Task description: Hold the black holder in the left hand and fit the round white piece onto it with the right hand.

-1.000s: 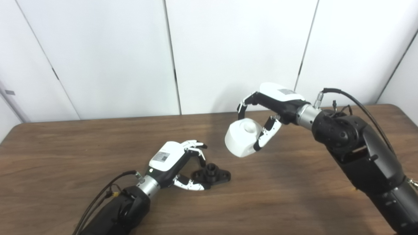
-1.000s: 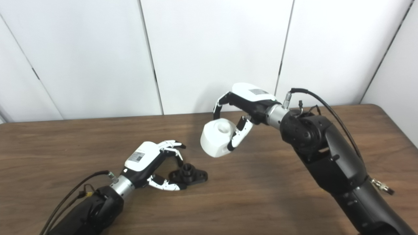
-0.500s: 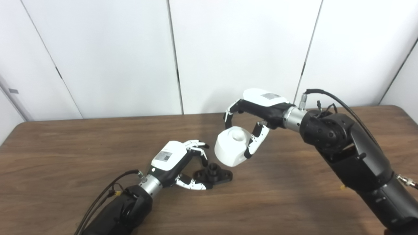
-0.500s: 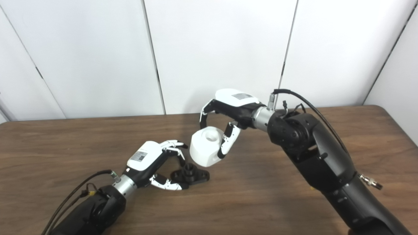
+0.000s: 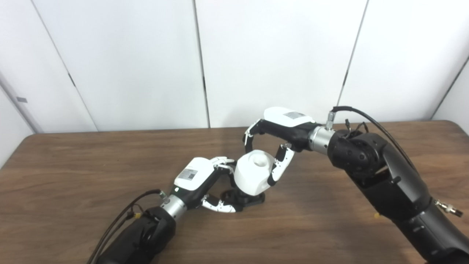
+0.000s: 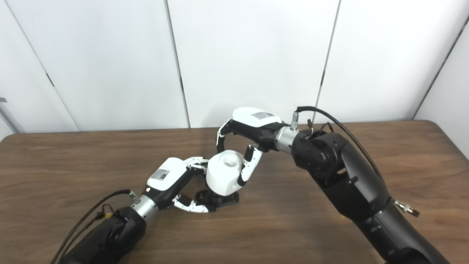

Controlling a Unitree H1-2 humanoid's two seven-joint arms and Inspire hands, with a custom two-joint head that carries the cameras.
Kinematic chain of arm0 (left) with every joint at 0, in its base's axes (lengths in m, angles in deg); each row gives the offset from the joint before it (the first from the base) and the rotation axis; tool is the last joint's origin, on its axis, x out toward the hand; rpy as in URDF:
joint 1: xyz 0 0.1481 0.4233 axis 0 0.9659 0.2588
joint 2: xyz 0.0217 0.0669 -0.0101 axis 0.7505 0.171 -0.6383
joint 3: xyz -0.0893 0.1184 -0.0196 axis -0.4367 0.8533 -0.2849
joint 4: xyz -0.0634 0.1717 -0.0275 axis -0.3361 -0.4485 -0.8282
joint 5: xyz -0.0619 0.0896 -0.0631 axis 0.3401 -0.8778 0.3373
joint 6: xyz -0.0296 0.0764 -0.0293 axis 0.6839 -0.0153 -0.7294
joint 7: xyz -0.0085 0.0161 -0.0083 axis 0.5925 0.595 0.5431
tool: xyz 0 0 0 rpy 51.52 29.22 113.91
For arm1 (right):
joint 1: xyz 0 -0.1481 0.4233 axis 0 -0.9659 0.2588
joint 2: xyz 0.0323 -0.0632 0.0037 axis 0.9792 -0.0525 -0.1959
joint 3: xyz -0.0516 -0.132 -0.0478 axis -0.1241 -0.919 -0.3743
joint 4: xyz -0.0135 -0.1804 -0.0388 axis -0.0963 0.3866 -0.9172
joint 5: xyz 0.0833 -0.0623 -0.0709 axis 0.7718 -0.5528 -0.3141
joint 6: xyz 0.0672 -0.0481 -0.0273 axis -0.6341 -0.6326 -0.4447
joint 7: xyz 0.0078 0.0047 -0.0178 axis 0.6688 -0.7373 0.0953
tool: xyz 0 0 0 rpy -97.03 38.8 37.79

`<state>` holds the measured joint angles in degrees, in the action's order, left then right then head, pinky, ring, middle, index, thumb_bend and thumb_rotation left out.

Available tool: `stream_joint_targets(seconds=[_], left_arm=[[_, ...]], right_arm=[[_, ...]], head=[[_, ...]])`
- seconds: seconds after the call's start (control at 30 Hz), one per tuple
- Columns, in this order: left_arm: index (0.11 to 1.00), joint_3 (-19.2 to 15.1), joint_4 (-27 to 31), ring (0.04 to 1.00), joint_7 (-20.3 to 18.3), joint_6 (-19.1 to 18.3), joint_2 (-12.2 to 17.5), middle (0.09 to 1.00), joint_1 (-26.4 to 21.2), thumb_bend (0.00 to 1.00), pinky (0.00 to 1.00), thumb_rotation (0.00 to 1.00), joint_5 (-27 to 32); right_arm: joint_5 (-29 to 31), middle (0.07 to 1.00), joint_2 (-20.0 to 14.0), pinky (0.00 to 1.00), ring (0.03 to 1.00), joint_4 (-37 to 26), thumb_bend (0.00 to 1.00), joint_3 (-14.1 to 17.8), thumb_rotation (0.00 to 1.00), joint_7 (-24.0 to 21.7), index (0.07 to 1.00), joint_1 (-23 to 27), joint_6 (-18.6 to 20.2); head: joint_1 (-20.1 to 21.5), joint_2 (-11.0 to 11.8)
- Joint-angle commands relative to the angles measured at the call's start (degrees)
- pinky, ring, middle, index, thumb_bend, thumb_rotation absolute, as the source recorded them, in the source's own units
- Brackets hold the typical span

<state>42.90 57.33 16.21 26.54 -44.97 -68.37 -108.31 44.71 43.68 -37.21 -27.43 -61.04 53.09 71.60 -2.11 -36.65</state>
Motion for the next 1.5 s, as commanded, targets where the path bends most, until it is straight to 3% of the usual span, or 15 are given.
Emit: stream_joint_targets(seconds=[0.0, 0.97, 1.47], left_arm=[[0.484, 2.9, -2.7, 0.86, -8.4, -4.5, -0.2, 0.826, 2.7, 0.53, 0.69, 0.08, -2.5], [0.485, 3.2, -0.9, 0.85, -8.9, -5.6, -0.2, 0.822, 3.3, 0.52, 0.67, 0.08, -2.3], [0.486, 2.9, 0.0, 0.843, -9.4, -5.7, -0.1, 0.82, 3.6, 0.52, 0.68, 0.08, -2.0]], right_arm=[[-0.2, 0.769, 0.6, 0.77, 0.844, -1.0, 0.52, 0.6, 0.13, 0.8, 0.48, 4.5, -2.0], [0.2, 0.762, 3.3, 0.77, 0.839, 2.3, 0.52, 0.3, 0.14, 1.4, 0.479, 4.6, -2.4], [0.0, 0.76, 3.4, 0.76, 0.828, 5.8, 0.52, 0.1, 0.14, 2.5, 0.479, 4.2, -5.0]], head=[[-0.1, -0.1], [-0.6, -0.9], [-1.0, -1.2]])
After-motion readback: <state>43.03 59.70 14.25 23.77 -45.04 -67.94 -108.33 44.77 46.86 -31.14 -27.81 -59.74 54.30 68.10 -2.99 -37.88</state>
